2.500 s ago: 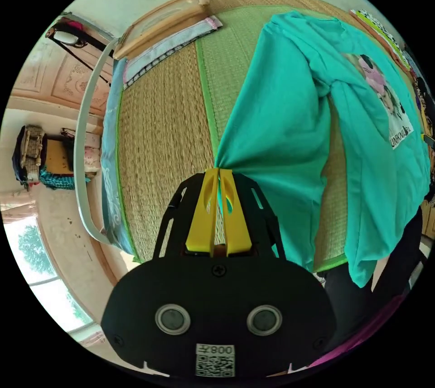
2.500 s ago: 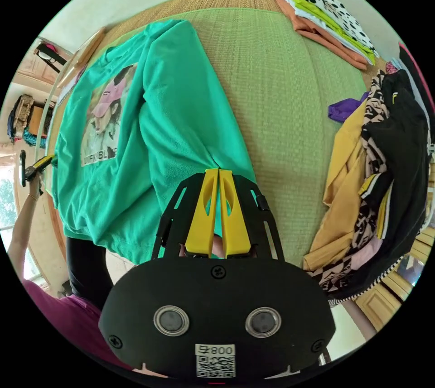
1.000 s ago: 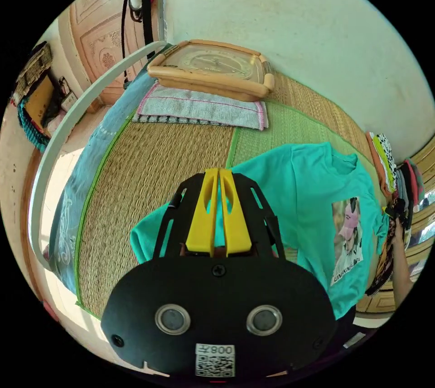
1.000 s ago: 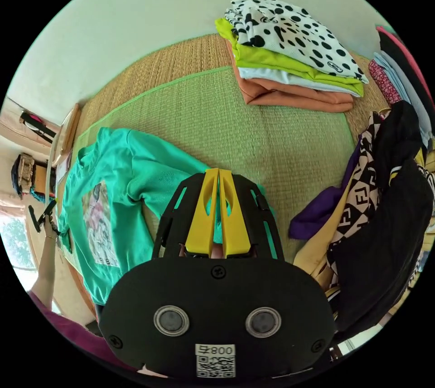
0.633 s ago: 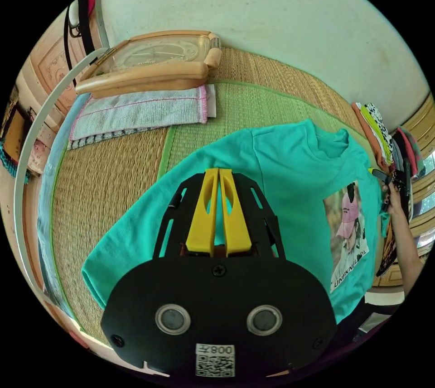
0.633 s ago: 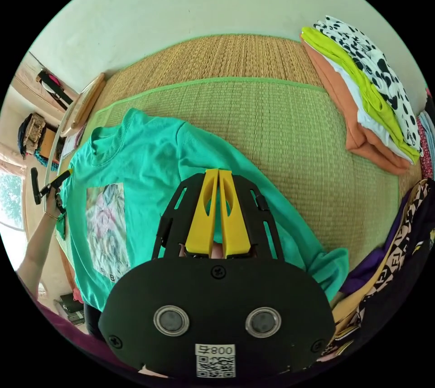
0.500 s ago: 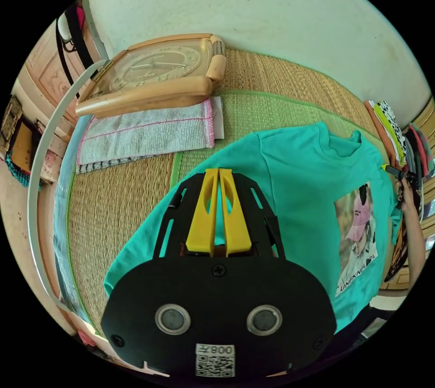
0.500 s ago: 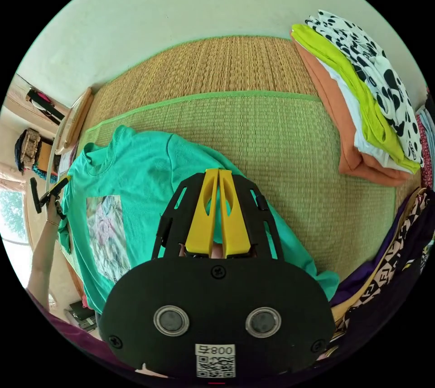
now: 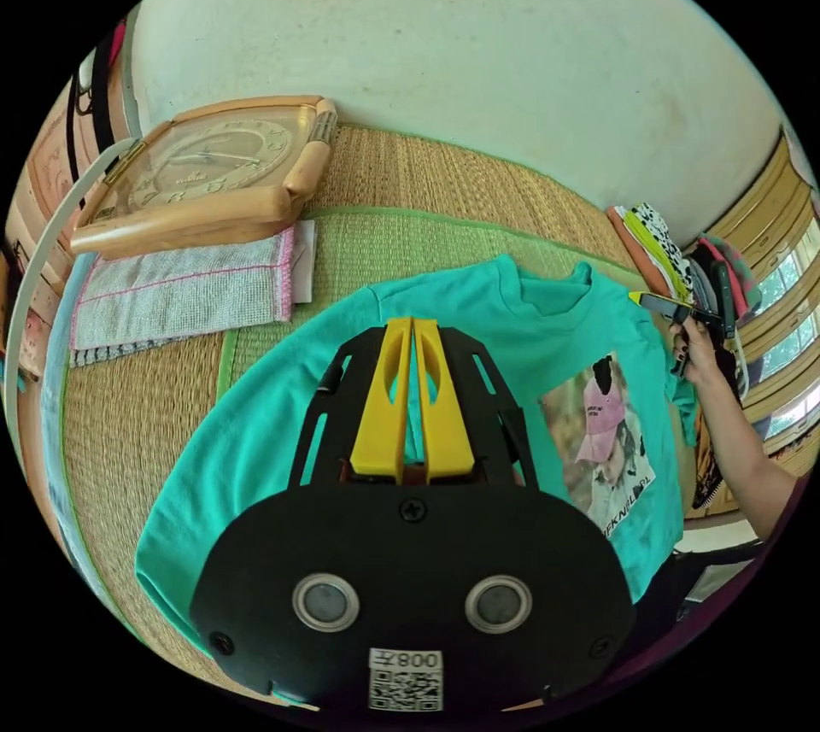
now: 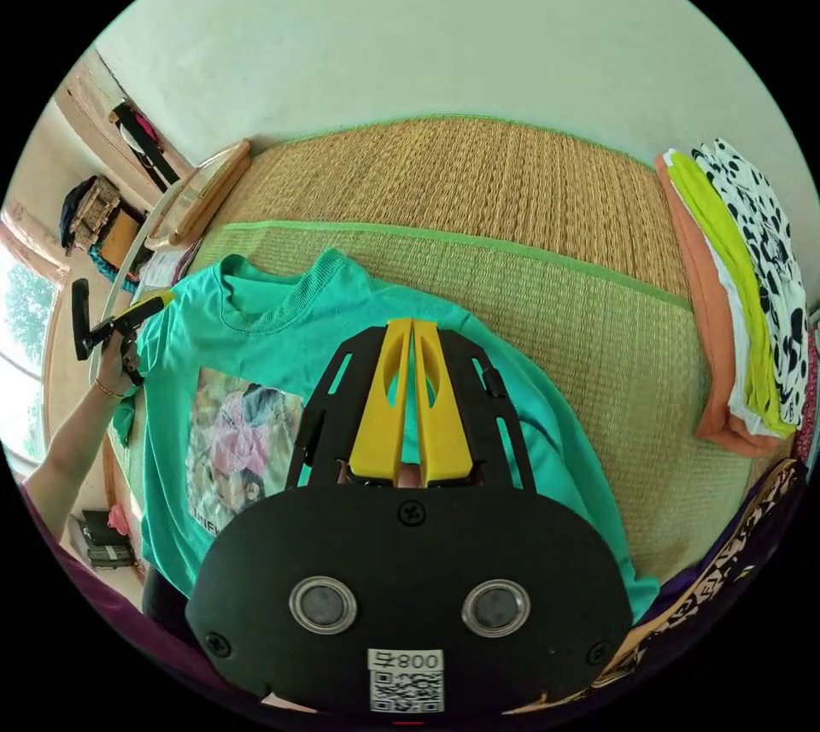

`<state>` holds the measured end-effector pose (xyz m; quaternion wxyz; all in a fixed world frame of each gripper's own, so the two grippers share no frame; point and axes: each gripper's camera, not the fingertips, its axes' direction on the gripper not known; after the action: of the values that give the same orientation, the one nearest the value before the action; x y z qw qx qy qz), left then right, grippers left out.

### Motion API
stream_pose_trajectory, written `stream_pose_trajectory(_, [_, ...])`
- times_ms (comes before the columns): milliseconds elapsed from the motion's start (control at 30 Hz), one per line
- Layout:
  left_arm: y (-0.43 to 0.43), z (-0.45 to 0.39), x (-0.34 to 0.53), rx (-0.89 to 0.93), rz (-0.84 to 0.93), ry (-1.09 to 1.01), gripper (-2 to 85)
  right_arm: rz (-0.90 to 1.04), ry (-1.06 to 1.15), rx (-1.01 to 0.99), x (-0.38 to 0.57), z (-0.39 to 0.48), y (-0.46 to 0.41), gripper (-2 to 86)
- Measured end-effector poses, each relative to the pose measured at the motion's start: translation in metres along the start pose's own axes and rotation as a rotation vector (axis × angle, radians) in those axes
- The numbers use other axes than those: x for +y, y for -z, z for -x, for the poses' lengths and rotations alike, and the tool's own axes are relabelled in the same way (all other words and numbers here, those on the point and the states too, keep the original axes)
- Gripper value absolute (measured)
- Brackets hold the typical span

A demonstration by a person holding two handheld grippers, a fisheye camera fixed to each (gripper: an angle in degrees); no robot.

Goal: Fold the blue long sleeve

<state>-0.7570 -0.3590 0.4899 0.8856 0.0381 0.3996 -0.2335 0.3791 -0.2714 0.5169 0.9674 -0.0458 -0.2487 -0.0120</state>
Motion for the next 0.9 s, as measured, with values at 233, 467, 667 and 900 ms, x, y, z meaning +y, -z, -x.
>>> stream_pose_trajectory(233, [-0.043, -0.01, -0.043, 0.123, 0.091, -0.028, 7.4, 0.085, 0.098, -0.057, -0.047, 0.027, -0.034, 8.7])
stream_pose_trajectory(467, [-0.038, -0.015, -0.04, 0.068, 0.047, -0.044, 1.6, 0.077, 0.098, -0.026, -0.043, 0.036, -0.04, 2.2])
stream_pose_trajectory(667, [-0.004, -0.023, -0.032, -0.002, -0.127, -0.09, 0.6, -0.195, 0.126, -0.009, -0.017, 0.038, 0.014, 0.8])
stream_pose_trajectory(900, [-0.011, -0.02, -0.008, -0.007, -0.065, -0.069, 0.9, -0.181, -0.045, -0.064, -0.008, 0.009, 0.007, 1.6])
